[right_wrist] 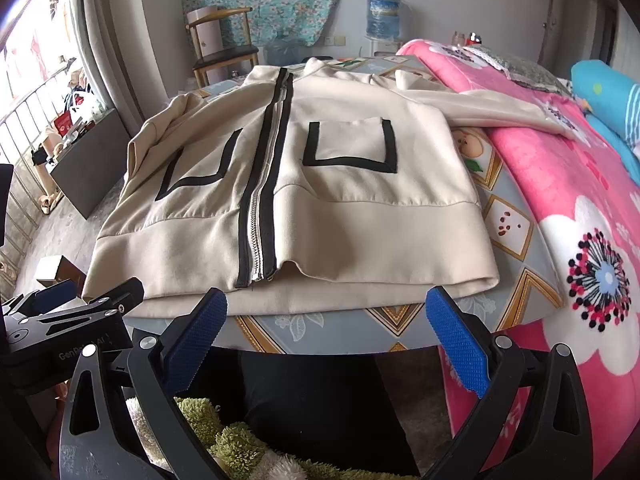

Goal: Fold large clothes

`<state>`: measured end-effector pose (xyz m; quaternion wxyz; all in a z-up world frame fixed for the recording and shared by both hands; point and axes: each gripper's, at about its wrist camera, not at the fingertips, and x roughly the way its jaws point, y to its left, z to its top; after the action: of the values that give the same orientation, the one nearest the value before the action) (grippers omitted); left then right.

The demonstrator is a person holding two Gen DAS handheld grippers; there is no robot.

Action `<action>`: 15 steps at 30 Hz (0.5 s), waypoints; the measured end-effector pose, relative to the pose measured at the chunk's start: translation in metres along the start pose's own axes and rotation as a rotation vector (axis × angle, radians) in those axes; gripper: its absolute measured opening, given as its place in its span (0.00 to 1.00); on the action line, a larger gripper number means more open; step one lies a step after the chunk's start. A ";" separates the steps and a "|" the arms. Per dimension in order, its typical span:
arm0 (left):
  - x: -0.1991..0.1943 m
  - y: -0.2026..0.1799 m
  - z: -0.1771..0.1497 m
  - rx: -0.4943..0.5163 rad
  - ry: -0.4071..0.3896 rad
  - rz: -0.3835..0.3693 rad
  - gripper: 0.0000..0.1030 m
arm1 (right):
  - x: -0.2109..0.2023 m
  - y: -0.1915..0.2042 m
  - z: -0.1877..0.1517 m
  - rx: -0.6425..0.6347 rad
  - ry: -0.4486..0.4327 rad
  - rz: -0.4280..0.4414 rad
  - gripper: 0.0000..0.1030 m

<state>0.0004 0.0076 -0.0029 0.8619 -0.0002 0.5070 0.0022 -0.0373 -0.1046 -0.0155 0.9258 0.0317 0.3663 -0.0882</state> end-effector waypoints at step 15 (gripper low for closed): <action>-0.001 0.000 0.000 0.003 0.000 0.002 0.95 | -0.002 -0.001 0.001 0.001 -0.001 0.000 0.94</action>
<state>-0.0006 0.0072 -0.0020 0.8620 0.0015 0.5069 0.0023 -0.0383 -0.1054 -0.0139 0.9259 0.0323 0.3660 -0.0883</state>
